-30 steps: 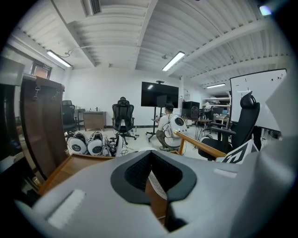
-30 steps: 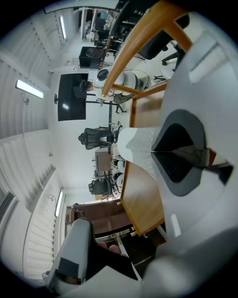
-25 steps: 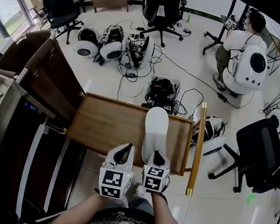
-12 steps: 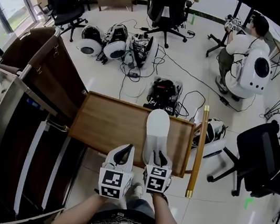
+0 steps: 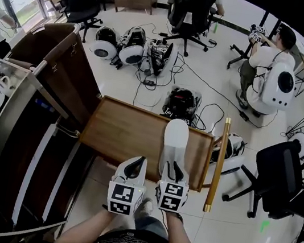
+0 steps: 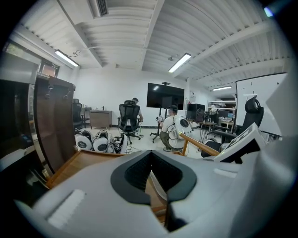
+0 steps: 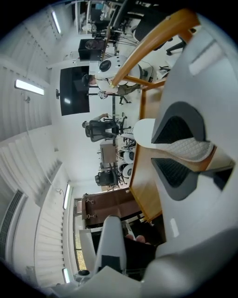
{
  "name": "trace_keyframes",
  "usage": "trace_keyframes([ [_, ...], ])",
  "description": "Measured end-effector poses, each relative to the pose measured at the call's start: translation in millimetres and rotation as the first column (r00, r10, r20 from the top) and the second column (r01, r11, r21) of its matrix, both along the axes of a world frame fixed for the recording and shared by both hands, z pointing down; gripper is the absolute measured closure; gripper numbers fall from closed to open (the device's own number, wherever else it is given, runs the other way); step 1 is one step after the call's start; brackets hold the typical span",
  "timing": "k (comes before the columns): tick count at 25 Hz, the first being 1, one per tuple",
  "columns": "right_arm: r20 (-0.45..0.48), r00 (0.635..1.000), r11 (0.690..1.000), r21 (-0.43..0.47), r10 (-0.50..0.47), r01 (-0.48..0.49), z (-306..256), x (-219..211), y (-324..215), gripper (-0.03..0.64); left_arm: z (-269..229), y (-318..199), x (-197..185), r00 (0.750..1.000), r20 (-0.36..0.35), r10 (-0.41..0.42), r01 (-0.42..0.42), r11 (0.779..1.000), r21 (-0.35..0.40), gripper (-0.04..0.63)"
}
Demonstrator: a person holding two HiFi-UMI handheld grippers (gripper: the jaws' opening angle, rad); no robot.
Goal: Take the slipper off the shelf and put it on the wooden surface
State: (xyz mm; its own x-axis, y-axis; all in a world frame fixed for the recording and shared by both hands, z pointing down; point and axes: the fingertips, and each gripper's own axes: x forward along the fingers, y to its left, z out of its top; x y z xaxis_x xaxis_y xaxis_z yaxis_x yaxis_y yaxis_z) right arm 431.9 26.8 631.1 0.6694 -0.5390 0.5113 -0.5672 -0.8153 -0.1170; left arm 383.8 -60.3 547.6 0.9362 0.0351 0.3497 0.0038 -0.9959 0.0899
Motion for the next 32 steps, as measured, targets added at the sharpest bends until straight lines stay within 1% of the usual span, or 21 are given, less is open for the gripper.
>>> trace_keyframes([
  [4, -0.082, 0.996, 0.999, 0.039, -0.026, 0.03, -38, -17, -10, 0.526, -14, -3, -21, 0.999, -0.037, -0.015, 0.015, 1.0, -0.007, 0.589],
  [10, -0.164, 0.984, 0.994, 0.076, -0.066, 0.079, -85, -74, -23, 0.526, -37, -4, -75, 0.996, -0.089, -0.032, 0.031, 0.999, -0.01, 0.589],
  [19, -0.231, 0.963, 0.983, 0.085, -0.138, 0.162, -121, -165, -33, 0.531, -47, -7, -167, 0.989, -0.103, -0.106, 0.105, 0.994, -0.017, 0.589],
  [21, -0.237, 0.958, 0.979, 0.079, -0.163, 0.187, -124, -187, -35, 0.531, -47, -7, -189, 0.986, -0.101, -0.131, 0.129, 0.991, -0.029, 0.589],
  [25, -0.253, 0.943, 0.969, 0.067, -0.215, 0.239, -134, -227, -44, 0.531, -55, -12, -230, 0.977, -0.097, -0.188, 0.181, 0.98, -0.083, 0.589],
  [29, -0.272, 0.923, 0.951, 0.07, -0.272, 0.3, -148, -266, -59, 0.531, -64, -22, -267, 0.966, -0.1, -0.238, 0.23, 0.969, -0.087, 0.589],
  [32, -0.286, 0.903, 0.932, 0.073, -0.322, 0.355, -158, -294, -69, 0.531, -64, -29, -293, 0.954, -0.091, -0.286, 0.279, 0.956, -0.09, 0.589],
])
